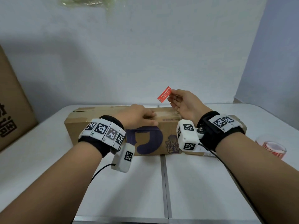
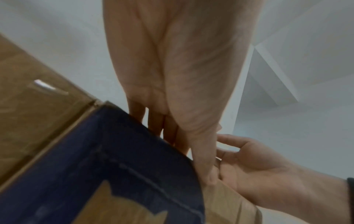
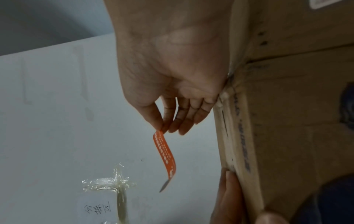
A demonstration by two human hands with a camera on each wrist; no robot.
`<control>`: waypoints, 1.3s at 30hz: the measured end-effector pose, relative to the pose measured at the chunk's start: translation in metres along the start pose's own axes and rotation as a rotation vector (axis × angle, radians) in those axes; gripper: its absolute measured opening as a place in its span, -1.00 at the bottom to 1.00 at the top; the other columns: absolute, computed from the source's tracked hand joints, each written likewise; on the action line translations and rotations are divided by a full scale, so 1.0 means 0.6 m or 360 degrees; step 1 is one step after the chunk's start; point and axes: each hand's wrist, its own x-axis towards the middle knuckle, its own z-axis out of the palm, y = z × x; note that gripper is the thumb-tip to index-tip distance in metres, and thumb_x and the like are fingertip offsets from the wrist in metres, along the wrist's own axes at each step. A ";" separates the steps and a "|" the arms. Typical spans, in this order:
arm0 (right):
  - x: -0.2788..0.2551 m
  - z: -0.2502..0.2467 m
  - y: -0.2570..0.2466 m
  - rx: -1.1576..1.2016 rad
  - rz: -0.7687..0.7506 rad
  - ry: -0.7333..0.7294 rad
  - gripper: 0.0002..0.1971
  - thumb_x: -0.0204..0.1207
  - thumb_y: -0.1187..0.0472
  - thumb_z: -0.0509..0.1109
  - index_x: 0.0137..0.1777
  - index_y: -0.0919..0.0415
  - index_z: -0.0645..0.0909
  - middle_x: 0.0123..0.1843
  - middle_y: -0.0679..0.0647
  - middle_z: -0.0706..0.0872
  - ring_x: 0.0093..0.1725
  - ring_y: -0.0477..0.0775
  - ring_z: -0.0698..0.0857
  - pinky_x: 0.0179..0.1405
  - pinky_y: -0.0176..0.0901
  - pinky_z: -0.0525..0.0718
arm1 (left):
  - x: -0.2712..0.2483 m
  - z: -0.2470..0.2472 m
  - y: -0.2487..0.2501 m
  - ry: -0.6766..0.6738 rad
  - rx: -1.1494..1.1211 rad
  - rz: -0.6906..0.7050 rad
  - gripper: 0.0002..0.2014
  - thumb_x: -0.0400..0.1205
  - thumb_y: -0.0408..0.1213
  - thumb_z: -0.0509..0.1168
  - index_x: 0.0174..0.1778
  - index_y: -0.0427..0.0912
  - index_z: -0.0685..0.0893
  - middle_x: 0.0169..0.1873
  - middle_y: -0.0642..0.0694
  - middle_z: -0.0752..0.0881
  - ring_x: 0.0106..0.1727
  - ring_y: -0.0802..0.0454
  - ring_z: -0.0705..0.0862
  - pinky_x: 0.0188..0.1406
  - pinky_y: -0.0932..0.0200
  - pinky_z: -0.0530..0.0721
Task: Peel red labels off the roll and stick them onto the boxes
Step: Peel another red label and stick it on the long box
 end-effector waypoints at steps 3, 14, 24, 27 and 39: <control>0.000 -0.004 -0.007 -0.0102 0.0030 -0.0078 -0.88 0.57 0.23 0.34 -0.19 0.16 0.64 -0.20 0.02 0.71 -0.13 -0.04 0.69 -0.06 -0.24 0.60 | -0.004 0.010 -0.005 0.0006 -0.0016 0.0008 -0.46 0.62 0.19 0.21 0.52 0.13 0.47 0.54 0.15 0.48 0.52 0.05 0.46 0.50 0.06 0.41; 0.026 0.018 -0.011 -0.0436 0.0186 -0.0267 -0.89 0.56 0.30 0.33 -0.21 0.20 0.61 -0.22 0.07 0.68 -0.18 0.01 0.69 -0.02 -0.23 0.69 | -0.003 0.033 -0.016 0.0306 -0.0174 0.0033 -0.67 0.73 -0.05 0.15 0.37 0.06 0.66 0.40 0.13 0.63 0.37 0.08 0.61 0.24 0.24 0.50; 0.035 0.024 0.012 -0.0440 0.0179 -0.0385 -0.91 0.57 0.34 0.34 -0.16 0.28 0.64 -0.21 0.10 0.66 -0.19 -0.04 0.65 -0.02 -0.27 0.71 | 0.013 0.048 -0.017 0.0570 -0.0415 -0.0098 -0.77 0.64 -0.08 0.33 0.17 0.09 0.78 -0.09 -0.01 0.85 -0.16 0.11 0.68 -0.35 0.39 0.49; 0.034 0.027 0.013 -0.0462 0.0167 -0.0391 -0.89 0.57 0.36 0.32 -0.17 0.30 0.64 -0.24 0.10 0.66 -0.19 -0.03 0.64 0.06 -0.20 0.66 | 0.015 0.057 -0.021 0.0701 -0.0497 -0.0072 -0.79 0.58 -0.07 0.39 0.11 0.05 0.73 0.03 0.06 0.79 0.02 0.14 0.73 -0.08 0.19 0.64; 0.045 0.025 0.015 -0.0412 0.0223 -0.0389 -0.93 0.54 0.38 0.33 -0.14 0.33 0.64 -0.08 0.19 0.69 0.07 0.12 0.62 0.39 -0.04 0.56 | 0.006 0.063 -0.016 0.0790 -0.0395 0.0180 -0.83 0.61 -0.10 0.37 0.07 0.13 0.56 0.21 0.13 0.49 0.04 0.13 0.75 -0.06 -0.04 0.73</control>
